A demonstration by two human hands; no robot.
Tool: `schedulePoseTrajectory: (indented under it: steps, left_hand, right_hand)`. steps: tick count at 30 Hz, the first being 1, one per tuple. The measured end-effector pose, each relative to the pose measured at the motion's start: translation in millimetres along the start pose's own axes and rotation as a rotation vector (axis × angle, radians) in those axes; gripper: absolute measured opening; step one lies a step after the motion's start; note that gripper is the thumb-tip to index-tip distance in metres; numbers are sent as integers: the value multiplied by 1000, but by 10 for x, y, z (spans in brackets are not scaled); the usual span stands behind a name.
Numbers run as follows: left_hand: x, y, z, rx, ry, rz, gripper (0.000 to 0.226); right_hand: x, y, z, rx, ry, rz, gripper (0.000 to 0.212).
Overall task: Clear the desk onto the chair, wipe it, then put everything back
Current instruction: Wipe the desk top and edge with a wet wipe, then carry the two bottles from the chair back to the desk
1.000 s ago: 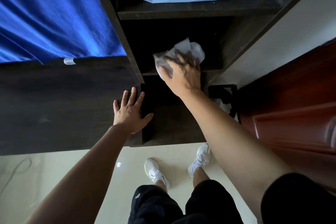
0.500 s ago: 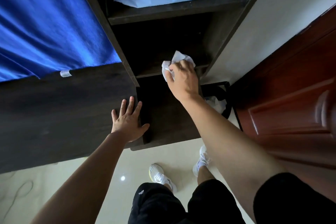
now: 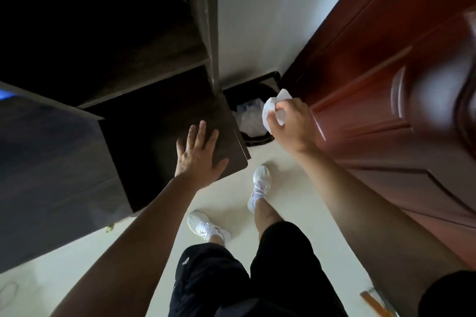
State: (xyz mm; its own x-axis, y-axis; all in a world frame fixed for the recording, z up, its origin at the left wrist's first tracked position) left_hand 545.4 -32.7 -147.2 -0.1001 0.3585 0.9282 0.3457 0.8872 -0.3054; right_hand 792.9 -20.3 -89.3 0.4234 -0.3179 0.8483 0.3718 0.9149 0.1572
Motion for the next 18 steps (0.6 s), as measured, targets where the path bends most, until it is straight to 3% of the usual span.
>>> schedulePoseTrajectory:
  steps: [8, 13, 18]
  left_hand:
    - [-621, 638, -330, 5, 25, -73, 92]
    - [-1039, 725, -321, 84, 96, -170, 96]
    - [-995, 726, -352, 95, 70, -150, 96]
  right_hand:
    - [-848, 372, -746, -163, 69, 124, 27]
    - [-1630, 346, -1175, -103, 32, 496, 58]
    - [-1621, 357, -1308, -34, 12, 470, 58]
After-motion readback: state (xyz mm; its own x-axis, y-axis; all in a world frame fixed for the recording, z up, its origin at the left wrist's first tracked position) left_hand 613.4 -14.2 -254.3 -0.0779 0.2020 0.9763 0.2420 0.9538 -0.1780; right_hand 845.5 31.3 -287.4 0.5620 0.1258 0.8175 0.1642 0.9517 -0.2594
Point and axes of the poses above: each hand's wrist, its own y-axis towards the middle knuckle, its own x-axis out of the back of the hand, z = x × y, the point moved 3 cm from there along y, towards the middle knuckle, and after that the axes turned 8 degrees about -z, right-handed, at the moved point
